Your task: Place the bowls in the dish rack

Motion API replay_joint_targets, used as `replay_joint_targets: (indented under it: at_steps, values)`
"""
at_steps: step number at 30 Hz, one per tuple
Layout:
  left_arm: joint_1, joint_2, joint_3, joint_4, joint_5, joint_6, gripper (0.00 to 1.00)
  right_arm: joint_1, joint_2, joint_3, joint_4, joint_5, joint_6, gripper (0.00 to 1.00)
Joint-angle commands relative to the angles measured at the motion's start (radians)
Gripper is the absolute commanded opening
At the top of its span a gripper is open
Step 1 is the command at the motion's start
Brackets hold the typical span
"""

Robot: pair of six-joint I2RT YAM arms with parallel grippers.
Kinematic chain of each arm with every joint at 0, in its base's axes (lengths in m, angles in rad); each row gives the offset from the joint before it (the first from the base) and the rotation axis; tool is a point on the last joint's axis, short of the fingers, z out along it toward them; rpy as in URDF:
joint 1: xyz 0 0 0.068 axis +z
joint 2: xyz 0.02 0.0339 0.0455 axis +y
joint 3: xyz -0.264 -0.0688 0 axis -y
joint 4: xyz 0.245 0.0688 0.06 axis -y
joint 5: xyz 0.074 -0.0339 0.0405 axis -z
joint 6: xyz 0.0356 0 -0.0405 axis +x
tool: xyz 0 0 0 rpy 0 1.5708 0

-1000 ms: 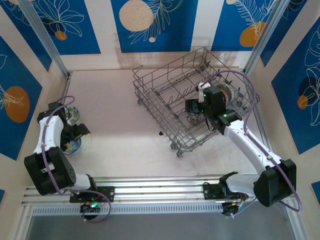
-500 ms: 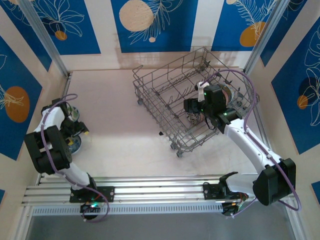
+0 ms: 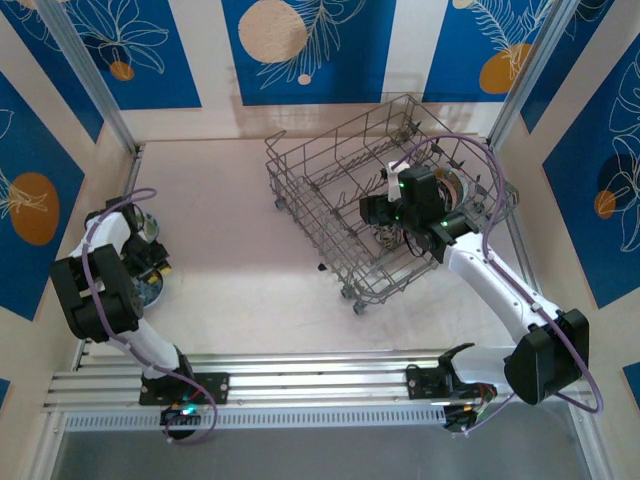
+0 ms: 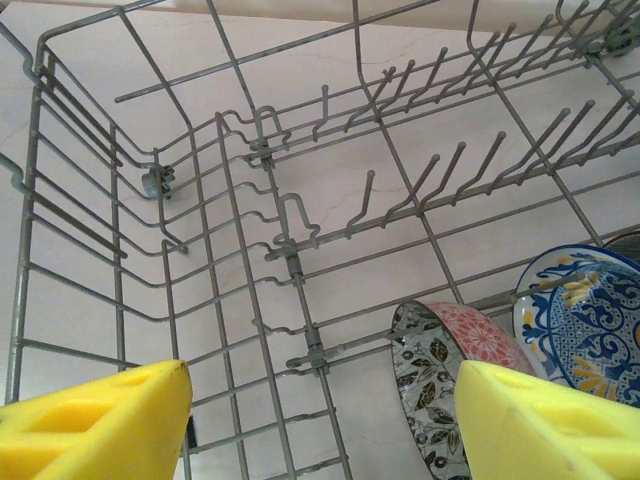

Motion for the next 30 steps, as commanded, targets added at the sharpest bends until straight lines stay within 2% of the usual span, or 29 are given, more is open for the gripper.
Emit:
replay_joint_targets:
  at_steps: [1, 9, 13, 16, 21, 24, 26, 30]
  values:
    - [0.009, -0.009, -0.015, -0.005, 0.048, -0.004, 0.21, 0.014, -0.003, 0.038, -0.021, 0.017, 0.004, 0.7]
    - [0.01, -0.06, -0.047, -0.004, 0.111, -0.026, 0.1, 0.029, -0.019, 0.044, -0.032, 0.024, 0.004, 0.7]
    - [0.006, -0.124, -0.076, 0.006, 0.18, -0.062, 0.07, 0.041, -0.031, 0.048, -0.041, 0.031, 0.002, 0.7]
    - [0.004, -0.185, -0.108, 0.018, 0.235, -0.098, 0.0, 0.052, -0.036, 0.053, -0.049, 0.033, 0.002, 0.7]
    - [-0.001, -0.29, -0.149, 0.046, 0.334, -0.168, 0.0, 0.088, -0.04, 0.083, -0.078, 0.06, -0.006, 0.7]
    - [-0.032, -0.39, -0.181, 0.087, 0.415, -0.278, 0.0, 0.121, -0.043, 0.111, -0.094, 0.085, -0.016, 0.7]
    - [-0.086, -0.473, -0.223, 0.194, 0.487, -0.436, 0.0, 0.147, -0.04, 0.133, -0.096, 0.097, -0.019, 0.7]
    - [-0.242, -0.583, -0.179, 0.279, 0.373, -0.613, 0.0, 0.214, -0.017, 0.185, -0.1, 0.121, -0.018, 0.7]
